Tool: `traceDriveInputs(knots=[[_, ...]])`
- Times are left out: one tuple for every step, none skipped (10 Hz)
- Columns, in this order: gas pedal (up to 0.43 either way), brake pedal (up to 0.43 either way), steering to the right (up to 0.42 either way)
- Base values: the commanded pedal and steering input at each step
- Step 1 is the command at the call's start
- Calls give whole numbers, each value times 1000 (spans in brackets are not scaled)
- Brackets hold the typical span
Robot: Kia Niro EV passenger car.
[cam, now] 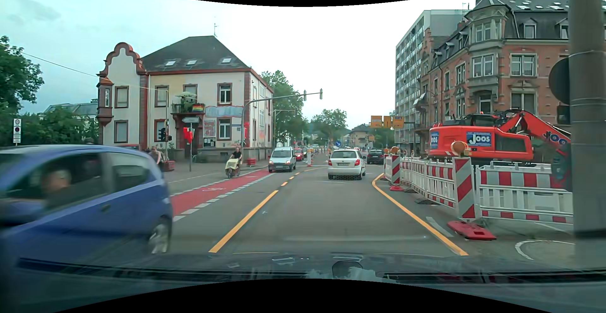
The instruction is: Follow the waypoints while adhering to traffic rules and regulations
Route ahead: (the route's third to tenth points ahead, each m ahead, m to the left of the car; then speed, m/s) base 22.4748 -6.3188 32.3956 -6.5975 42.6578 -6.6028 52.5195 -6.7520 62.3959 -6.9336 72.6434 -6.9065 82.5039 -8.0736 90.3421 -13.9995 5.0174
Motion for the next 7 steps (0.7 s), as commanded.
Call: traceDriveInputs(knots=[[98,0,34],[98,0,33],[98,0,33],[98,0,32],[98,0,32],[87,0,30],[87,0,30]])
